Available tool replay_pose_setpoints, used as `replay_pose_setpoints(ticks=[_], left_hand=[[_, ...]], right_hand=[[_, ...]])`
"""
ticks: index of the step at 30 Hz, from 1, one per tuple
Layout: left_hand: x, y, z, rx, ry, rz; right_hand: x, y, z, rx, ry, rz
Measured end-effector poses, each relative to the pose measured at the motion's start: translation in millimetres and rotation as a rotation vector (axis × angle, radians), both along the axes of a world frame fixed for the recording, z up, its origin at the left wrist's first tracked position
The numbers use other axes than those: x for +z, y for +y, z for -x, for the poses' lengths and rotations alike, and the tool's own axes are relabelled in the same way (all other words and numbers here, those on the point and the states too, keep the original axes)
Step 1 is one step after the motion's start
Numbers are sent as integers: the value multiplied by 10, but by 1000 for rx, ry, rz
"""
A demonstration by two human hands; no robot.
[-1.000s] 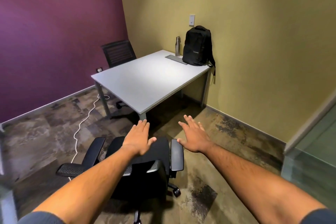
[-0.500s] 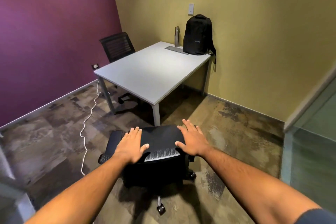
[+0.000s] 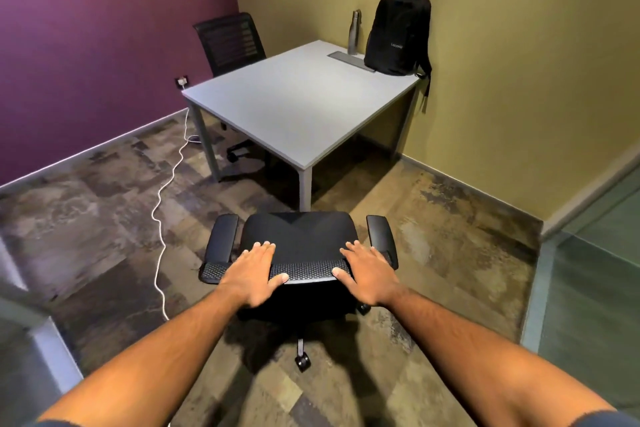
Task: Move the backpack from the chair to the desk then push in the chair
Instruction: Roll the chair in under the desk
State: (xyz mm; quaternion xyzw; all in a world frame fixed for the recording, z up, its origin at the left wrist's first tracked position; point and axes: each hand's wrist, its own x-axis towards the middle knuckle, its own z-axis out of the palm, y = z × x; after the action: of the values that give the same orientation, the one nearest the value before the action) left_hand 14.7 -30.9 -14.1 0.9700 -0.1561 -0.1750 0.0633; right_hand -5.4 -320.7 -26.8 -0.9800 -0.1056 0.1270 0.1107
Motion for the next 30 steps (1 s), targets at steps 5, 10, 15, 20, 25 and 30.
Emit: replay_pose_setpoints(ticks=[5, 10, 15, 20, 25, 30], left_hand=[[-201, 112, -111, 49, 42, 36], [-397, 165, -126, 10, -208, -12], [-488, 147, -40, -3, -326, -40], [-561, 122, 266, -27, -311, -28], [-574, 13, 516, -26, -307, -13], [-554, -153, 755, -54, -312, 0]], right_hand=[[-117, 85, -132, 57, -110, 83], [-236, 97, -199, 41, -205, 131], [-279, 132, -108, 33, -253, 182], [-305, 154, 199, 37, -217, 171], [-271, 69, 461, 49, -203, 157], [-239, -122, 710, 53, -227, 141]])
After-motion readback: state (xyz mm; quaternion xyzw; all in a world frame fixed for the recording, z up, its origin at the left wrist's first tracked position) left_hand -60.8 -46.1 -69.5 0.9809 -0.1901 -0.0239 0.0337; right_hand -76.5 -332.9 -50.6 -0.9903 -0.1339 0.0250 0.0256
